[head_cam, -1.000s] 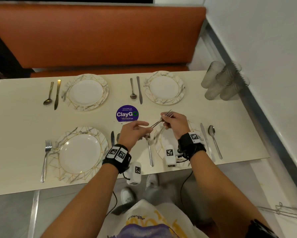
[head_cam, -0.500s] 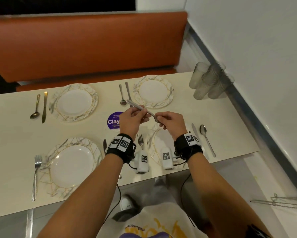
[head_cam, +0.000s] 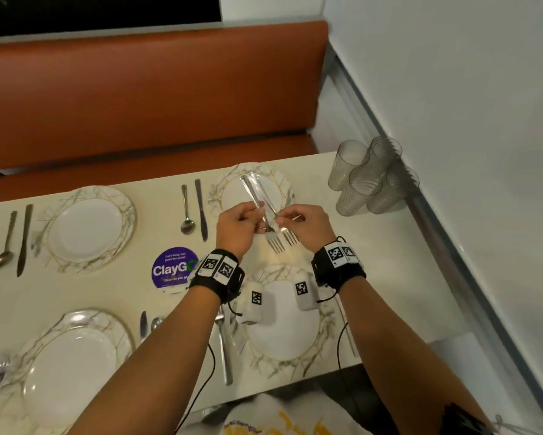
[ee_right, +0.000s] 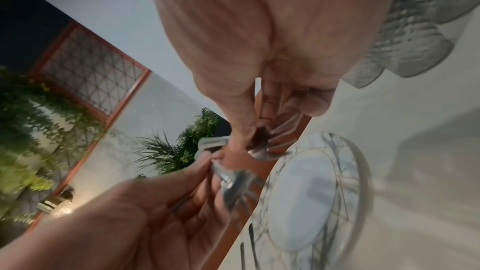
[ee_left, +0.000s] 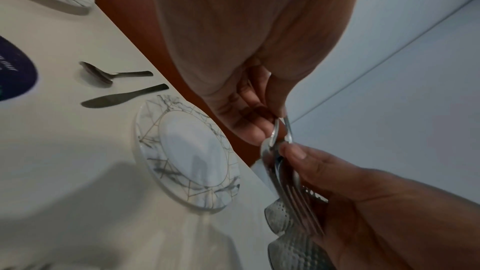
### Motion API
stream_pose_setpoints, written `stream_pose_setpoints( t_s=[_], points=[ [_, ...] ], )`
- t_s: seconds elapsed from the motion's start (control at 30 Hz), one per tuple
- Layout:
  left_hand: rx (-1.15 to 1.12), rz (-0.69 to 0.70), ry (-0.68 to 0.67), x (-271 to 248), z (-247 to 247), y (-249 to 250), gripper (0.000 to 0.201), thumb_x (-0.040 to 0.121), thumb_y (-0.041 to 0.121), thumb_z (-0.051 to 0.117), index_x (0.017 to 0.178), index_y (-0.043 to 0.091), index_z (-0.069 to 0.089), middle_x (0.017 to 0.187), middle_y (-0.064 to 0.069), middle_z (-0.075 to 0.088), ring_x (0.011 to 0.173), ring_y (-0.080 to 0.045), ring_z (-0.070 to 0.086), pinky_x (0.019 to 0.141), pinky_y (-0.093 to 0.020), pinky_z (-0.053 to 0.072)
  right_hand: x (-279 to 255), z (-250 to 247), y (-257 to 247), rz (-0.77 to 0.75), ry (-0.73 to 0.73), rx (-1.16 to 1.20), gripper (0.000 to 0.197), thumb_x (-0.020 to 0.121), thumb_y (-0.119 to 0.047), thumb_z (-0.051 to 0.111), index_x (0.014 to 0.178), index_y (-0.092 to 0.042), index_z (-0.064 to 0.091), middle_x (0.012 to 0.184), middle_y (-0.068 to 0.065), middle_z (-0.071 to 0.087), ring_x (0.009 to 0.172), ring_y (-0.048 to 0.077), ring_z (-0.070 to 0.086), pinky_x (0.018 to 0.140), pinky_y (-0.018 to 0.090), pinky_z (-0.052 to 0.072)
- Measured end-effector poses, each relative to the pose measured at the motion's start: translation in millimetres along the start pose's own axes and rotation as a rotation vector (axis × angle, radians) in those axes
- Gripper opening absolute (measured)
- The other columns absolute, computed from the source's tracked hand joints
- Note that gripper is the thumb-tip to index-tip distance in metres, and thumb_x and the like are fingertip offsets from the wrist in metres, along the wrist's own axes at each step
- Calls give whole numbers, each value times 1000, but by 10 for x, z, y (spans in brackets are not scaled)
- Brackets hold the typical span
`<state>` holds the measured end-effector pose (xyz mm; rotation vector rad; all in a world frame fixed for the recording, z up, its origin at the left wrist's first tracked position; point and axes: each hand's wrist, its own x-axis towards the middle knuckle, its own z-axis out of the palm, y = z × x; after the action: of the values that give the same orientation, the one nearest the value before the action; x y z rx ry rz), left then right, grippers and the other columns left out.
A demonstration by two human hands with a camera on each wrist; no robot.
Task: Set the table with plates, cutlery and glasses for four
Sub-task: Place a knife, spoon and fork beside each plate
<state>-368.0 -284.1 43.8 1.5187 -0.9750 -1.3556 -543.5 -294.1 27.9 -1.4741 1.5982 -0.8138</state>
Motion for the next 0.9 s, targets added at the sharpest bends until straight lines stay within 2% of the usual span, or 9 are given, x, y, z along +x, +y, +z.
stream_pose_setpoints(
  t_s=[0.13,0.23,0.33,0.4,0.47,0.57,0.7,0.83,0.9],
  points=[
    [20,-51,52,298,135,7,17,98,4,66,110,10,77,82,-13,72,73,-23,66,79,-40,63,547,-172,267,98,91,16,8,85,-19,78,92,-18,79,81,-4,75,74,11,71,78,25,57],
    [51,-87,91,500,190,-65,16,98,5,67,108,11,78,82,-12,72,75,-24,67,80,-41,64,938,-171,530,219,155,-14,6,87,-10,74,92,-11,78,77,0,73,63,3,67,66,12,55],
    [70,-101,94,489,128,-163,17,98,6,67,111,11,78,80,-7,73,72,-19,70,79,-39,64,1023,-53,774,302,179,-115,14,89,-4,65,89,-11,77,82,8,75,68,18,70,61,24,58],
    [88,-121,113,545,116,-225,18,99,6,65,111,12,77,80,-6,73,69,-14,70,77,-36,64,1116,8,928,339,175,-169,18,89,-3,61,88,-11,77,84,13,75,71,26,70,58,24,54],
    [90,-134,128,570,92,-277,19,100,5,64,111,14,77,81,-7,74,67,-12,69,76,-34,63,1146,43,1024,334,160,-198,17,90,-2,60,89,-5,77,83,16,74,66,23,65,56,21,48],
    [83,-146,146,613,69,-328,20,100,5,64,113,12,76,84,-9,74,69,-14,69,76,-34,64,1214,27,1075,299,153,-236,12,89,-5,65,91,-2,76,89,17,73,73,26,66,62,21,45],
    [61,-156,152,637,88,-372,19,99,5,65,114,10,76,85,-11,74,72,-19,70,75,-33,64,1273,49,1135,285,174,-267,9,85,-11,73,84,-3,75,96,20,64,81,34,67,67,35,56],
    [46,-164,155,649,125,-403,18,99,4,66,111,12,77,84,-12,74,73,-20,69,69,-28,62,1314,44,1173,284,156,-290,9,86,-12,71,85,-4,74,96,17,66,84,31,66,68,26,46],
    [45,-170,154,647,139,-414,18,99,5,66,112,11,77,84,-13,73,73,-21,69,67,-26,60,1331,40,1184,298,162,-282,10,87,-13,72,91,-3,74,101,17,65,89,32,66,71,28,48]
  ],
)
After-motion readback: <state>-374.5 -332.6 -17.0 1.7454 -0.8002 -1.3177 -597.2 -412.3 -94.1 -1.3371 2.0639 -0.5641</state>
